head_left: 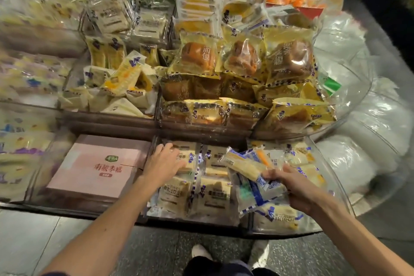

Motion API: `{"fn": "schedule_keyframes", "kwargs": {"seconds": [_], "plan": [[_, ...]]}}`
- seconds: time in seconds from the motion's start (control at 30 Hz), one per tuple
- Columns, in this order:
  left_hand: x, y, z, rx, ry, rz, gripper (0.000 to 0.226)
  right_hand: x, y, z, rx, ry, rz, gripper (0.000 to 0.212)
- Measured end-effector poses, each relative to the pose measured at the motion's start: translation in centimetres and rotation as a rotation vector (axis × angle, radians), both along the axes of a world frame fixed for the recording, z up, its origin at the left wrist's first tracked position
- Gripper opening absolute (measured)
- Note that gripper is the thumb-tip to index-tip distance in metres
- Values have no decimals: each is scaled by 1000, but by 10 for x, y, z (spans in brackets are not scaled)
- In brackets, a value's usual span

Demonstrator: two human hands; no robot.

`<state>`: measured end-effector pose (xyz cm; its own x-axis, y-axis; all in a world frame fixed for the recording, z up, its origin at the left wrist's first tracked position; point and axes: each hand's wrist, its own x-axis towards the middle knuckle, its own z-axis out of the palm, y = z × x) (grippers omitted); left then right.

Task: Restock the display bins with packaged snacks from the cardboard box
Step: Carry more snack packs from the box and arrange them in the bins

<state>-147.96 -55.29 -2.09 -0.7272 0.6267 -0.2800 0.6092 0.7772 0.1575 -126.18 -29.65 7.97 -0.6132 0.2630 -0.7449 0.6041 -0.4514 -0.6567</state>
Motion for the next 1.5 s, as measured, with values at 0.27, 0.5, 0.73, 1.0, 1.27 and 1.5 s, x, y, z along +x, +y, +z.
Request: {"fn": "schedule_keyframes", "kwargs": {"seconds": [0.27, 0.5, 0.73, 1.0, 1.27, 1.5], "plan": [[-7, 7, 10, -348, 149, -108, 54, -7, -6, 5, -30, 63, 32, 47], [38, 48, 84, 551, -351, -142, 49, -6, -8, 14, -17, 107, 38, 46], [89, 98, 111, 457, -315, -470, 60, 18, 17, 19, -30, 108, 43, 60], [125, 126, 111, 458, -155, -428, 49, 59, 58, 10, -109, 242, 78, 53], [157, 98, 101, 782, -519, 277, 50, 51, 74, 17, -222, 189, 136, 23], [176, 51, 107, 830, -602, 264, 65, 21, 36, 14, -317, 123, 173, 35]]}}
